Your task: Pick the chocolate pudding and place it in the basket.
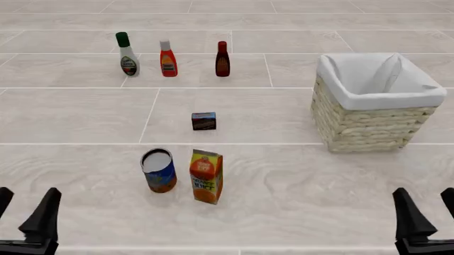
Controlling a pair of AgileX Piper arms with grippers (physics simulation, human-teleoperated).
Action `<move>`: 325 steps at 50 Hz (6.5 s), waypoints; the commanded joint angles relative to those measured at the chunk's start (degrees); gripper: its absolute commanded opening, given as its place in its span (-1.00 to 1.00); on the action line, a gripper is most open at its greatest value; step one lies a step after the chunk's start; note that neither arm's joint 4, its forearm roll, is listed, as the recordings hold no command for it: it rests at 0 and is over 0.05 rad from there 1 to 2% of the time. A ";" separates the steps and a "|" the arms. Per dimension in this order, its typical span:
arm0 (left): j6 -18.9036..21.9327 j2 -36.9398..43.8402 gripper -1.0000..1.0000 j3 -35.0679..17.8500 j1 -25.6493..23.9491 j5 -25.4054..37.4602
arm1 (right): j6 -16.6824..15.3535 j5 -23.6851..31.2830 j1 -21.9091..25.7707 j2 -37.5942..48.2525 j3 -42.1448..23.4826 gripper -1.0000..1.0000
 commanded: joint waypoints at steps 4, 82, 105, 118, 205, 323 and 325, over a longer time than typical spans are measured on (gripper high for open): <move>0.01 0.45 1.00 0.42 0.97 -0.84 | -0.02 -0.28 -0.26 0.22 0.00 1.00; 0.15 0.20 1.00 0.18 0.97 -0.56 | -33.87 20.83 27.71 59.53 -52.73 1.00; 0.15 0.27 1.00 0.38 0.99 -0.83 | -42.17 30.27 32.44 74.35 -67.94 1.00; 0.14 0.22 1.00 0.31 0.99 -0.71 | -47.54 33.04 32.11 82.51 -79.34 1.00; 0.15 0.21 1.00 0.31 1.00 -0.71 | -53.15 40.98 32.84 124.37 -116.23 1.00; 0.15 0.21 1.00 0.31 1.01 -0.71 | -59.86 55.54 31.85 159.32 -161.89 1.00; 0.15 0.21 1.00 0.31 1.00 -0.71 | -59.82 55.46 31.92 159.46 -161.90 1.00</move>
